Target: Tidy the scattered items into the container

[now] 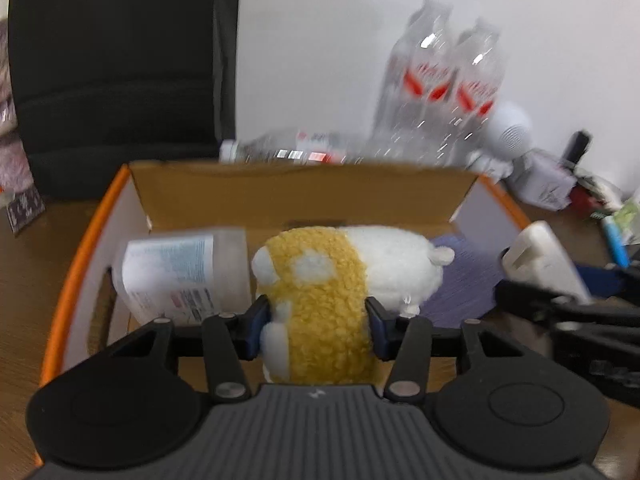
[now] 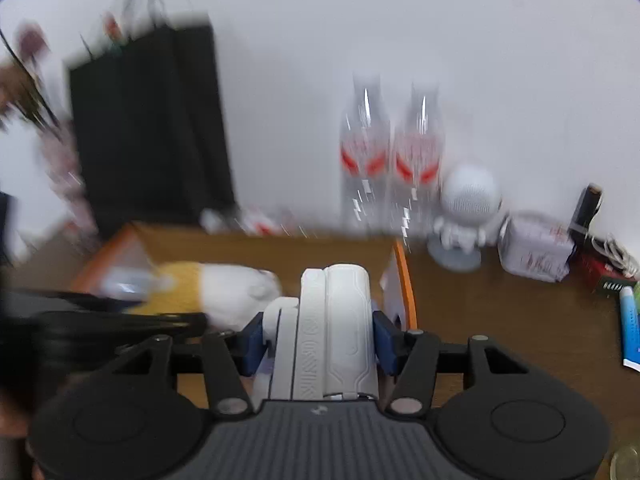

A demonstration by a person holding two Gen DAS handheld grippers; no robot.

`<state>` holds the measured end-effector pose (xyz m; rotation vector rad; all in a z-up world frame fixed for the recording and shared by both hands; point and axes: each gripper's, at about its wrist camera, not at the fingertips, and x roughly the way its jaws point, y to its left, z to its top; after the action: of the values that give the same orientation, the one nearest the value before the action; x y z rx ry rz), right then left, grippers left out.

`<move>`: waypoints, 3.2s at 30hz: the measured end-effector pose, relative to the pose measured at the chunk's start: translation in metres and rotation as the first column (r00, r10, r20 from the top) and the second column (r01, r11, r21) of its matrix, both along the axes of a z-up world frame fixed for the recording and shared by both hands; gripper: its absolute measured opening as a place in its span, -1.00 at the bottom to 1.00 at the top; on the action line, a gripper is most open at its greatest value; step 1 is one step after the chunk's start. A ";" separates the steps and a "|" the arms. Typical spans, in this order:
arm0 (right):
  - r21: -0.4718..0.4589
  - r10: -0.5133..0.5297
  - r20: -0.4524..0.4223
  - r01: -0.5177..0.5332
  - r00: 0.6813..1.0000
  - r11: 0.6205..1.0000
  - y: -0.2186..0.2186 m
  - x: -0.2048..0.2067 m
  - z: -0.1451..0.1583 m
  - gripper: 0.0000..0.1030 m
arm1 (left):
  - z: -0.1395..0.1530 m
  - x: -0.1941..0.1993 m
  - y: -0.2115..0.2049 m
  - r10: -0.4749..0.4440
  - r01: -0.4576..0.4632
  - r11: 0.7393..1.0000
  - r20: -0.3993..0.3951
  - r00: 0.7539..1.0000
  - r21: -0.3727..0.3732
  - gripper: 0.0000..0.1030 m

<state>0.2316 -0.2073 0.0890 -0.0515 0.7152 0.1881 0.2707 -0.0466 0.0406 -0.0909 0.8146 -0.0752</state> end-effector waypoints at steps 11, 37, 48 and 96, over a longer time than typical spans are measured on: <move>0.044 -0.075 -0.141 0.082 0.987 0.996 0.006 0.011 -0.028 0.47 | 0.024 -0.028 0.024 -0.019 0.015 0.997 0.053 0.998 0.071 0.54; 0.115 -0.069 -0.016 0.070 0.998 0.991 -0.011 -0.144 0.047 0.79 | 0.070 -0.225 0.048 0.058 -0.072 0.996 0.223 0.973 0.053 1.00; 0.010 0.035 0.102 -0.036 0.994 0.999 0.001 -0.307 -0.053 1.00 | -0.013 -0.343 0.033 0.099 -0.102 0.995 0.218 0.971 0.003 1.00; 0.001 0.002 0.031 -0.002 1.000 1.000 0.006 -0.288 -0.072 0.94 | -0.015 -0.313 0.031 -0.073 0.041 0.990 0.248 0.966 0.132 1.00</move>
<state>-0.0564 -0.2018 0.0174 -0.0542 0.6845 0.1894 -0.0421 -0.0157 0.0261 0.0610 0.5657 -0.0878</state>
